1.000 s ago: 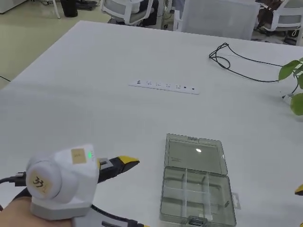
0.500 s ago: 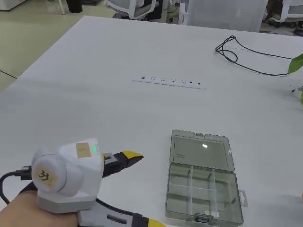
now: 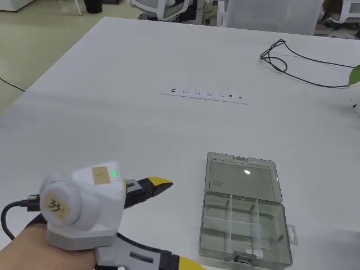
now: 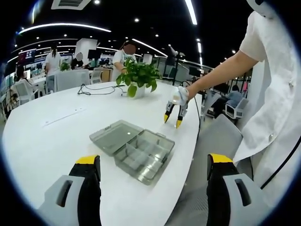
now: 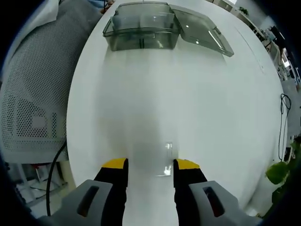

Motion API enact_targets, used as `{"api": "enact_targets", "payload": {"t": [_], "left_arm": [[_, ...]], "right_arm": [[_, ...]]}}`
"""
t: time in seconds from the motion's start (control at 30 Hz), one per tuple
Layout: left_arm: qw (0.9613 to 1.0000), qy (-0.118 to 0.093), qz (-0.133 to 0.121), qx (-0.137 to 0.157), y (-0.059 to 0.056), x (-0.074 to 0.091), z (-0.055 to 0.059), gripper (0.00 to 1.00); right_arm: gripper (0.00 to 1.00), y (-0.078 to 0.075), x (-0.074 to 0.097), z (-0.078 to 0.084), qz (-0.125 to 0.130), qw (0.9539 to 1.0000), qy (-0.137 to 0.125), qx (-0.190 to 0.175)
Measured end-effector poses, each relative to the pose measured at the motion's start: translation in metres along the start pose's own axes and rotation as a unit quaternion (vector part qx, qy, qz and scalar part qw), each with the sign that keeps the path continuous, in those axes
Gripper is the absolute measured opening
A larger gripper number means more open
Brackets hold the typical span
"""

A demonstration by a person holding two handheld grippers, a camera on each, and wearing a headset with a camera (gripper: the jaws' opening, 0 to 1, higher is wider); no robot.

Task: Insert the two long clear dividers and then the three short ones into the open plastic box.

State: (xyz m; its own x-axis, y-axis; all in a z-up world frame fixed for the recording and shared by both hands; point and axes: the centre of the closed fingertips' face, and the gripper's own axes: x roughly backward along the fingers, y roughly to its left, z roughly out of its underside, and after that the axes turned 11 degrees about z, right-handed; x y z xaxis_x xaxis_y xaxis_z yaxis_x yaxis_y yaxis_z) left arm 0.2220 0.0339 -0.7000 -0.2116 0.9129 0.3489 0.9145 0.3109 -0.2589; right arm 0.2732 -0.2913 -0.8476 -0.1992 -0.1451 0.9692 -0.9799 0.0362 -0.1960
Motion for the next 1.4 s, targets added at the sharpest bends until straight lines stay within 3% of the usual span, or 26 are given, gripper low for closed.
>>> {"api": "enact_targets", "payload": {"t": [0.2,0.53,0.73,0.97,1.13,1.23,1.4], "left_arm": [[1.0000,-0.001,0.001,-0.002,-0.001,0.000,-0.001,0.96],[1.0000,-0.003,0.000,-0.007,-0.004,0.002,-0.004,0.96],[0.9999,-0.005,0.000,-0.010,-0.005,0.005,-0.005,0.95],[0.9999,-0.015,-0.001,-0.004,-0.005,0.004,-0.011,0.95],[0.9995,-0.030,0.007,-0.001,-0.008,0.001,-0.021,0.94],[0.9993,-0.036,0.010,0.004,-0.009,-0.001,-0.027,0.94],[0.9977,-0.057,0.022,0.029,-0.014,-0.007,-0.041,0.90]], "right_arm": [[0.33,0.002,0.001,0.000,0.002,1.0000,0.000,-0.003],[0.32,0.002,0.002,-0.002,0.009,0.9999,0.006,0.001],[0.32,-0.004,0.015,-0.019,0.032,0.9994,-0.012,0.002],[0.32,-0.014,0.044,-0.056,0.079,0.9957,-0.048,0.003],[0.32,-0.015,0.072,-0.095,0.110,0.9903,-0.084,0.004],[0.32,-0.018,0.081,-0.110,0.125,0.9868,-0.103,0.000],[0.32,-0.008,0.106,-0.147,0.147,0.9812,-0.124,0.012]]}}
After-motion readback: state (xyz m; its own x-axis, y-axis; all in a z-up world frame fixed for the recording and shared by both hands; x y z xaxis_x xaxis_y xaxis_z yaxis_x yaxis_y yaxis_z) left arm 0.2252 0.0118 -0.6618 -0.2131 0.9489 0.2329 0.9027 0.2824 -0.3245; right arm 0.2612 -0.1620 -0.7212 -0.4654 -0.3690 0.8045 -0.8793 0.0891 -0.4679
